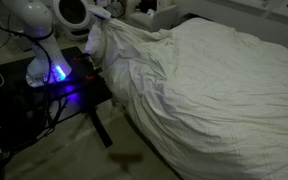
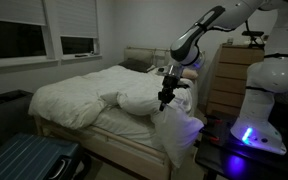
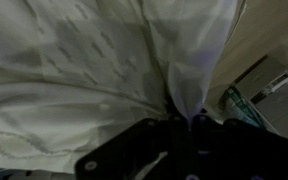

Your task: Spread the bed fully

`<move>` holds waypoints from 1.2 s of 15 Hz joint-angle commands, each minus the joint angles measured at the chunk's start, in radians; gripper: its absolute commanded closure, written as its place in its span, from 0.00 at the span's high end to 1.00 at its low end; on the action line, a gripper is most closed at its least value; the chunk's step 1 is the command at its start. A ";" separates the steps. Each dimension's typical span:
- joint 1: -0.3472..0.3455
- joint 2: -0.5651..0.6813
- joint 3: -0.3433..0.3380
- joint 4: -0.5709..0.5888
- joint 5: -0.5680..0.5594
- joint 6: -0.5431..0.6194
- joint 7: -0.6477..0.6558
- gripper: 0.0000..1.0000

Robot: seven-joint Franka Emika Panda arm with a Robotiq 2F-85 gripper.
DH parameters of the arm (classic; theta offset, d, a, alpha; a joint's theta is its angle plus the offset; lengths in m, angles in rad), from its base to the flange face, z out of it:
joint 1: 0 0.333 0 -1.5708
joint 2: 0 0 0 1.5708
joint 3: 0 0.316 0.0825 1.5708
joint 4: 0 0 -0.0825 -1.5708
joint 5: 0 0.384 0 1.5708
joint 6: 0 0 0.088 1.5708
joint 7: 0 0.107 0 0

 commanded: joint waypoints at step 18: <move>0.212 0.416 0.199 0.303 0.847 0.440 -0.699 0.01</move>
